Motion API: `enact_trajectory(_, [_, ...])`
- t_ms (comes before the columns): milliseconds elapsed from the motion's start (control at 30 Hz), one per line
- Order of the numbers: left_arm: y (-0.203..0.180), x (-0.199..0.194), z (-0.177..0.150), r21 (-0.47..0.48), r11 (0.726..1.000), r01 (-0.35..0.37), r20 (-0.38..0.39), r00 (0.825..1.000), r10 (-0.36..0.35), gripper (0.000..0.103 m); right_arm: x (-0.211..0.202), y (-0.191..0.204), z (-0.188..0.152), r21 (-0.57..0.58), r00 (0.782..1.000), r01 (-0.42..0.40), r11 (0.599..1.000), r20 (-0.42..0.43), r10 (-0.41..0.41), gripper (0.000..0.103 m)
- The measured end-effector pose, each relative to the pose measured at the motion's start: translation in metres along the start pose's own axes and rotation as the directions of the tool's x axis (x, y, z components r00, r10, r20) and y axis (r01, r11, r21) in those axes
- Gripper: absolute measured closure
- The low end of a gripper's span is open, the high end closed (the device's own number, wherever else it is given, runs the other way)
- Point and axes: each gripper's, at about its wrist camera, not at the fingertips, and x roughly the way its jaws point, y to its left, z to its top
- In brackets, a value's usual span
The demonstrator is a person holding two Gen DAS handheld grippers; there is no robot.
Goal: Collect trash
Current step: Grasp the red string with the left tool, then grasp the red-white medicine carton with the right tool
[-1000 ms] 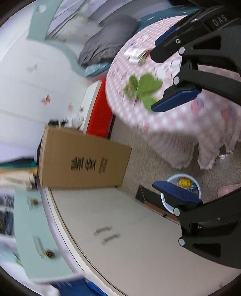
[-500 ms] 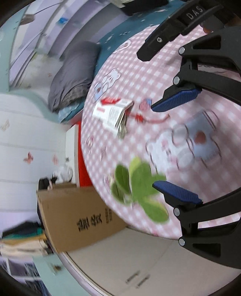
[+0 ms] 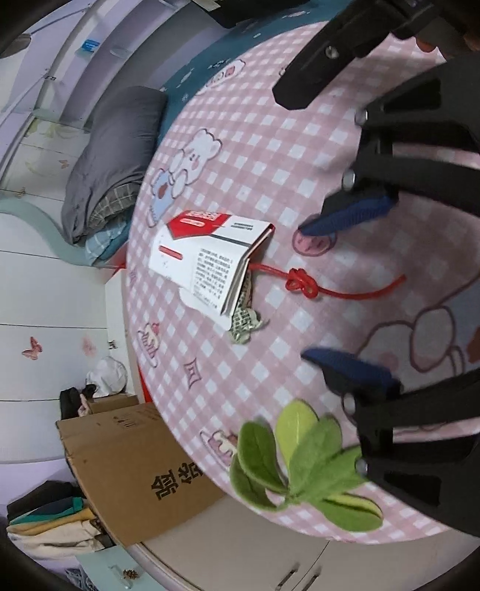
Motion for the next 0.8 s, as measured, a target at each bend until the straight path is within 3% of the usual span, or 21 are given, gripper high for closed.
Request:
enact_trajectory(67, [0.0,0.002,0.001,0.015,1.0,-0.003,0.013,1.0,0.003,0.066,0.004,0.002,0.002,-0.003,1.0,0.0,1.0,-0.007,0.0,0.021])
enact_trajectory(133, [0.004,0.002,0.002,0.004,0.999,0.037,0.004,0.999,-0.037,0.094,0.006,0.005,0.003,-0.006,1.0,-0.005,1.0,-0.011,0.005,0.021])
enact_trajectory(167, [0.01,0.001,0.003,-0.018,0.997,0.074,-0.002,0.997,-0.074,0.096,0.007,0.008,0.004,-0.008,1.0,-0.005,1.0,-0.011,0.005,0.02])
enact_trajectory(333, [0.037,-0.027,0.005,-0.074,0.997,0.033,0.099,0.995,-0.026,0.097,0.019,0.025,0.011,-0.013,0.999,-0.029,0.999,-0.03,0.029,0.017])
enact_trajectory(533, [0.081,-0.064,0.015,-0.195,0.979,-0.053,0.215,0.972,0.096,0.097,0.048,0.055,0.023,-0.017,0.996,-0.05,0.999,-0.071,0.048,0.014])
enact_trajectory(700, [0.122,-0.084,0.02,-0.298,0.949,-0.102,0.252,0.95,0.182,0.097,0.08,0.075,0.033,-0.011,0.995,0.001,1.0,-0.104,-0.002,0.011])
enact_trajectory(800, [0.137,-0.084,0.022,-0.327,0.939,-0.11,0.244,0.95,0.196,0.096,0.101,0.083,0.039,-0.012,0.992,0.046,0.999,-0.12,-0.047,0.011])
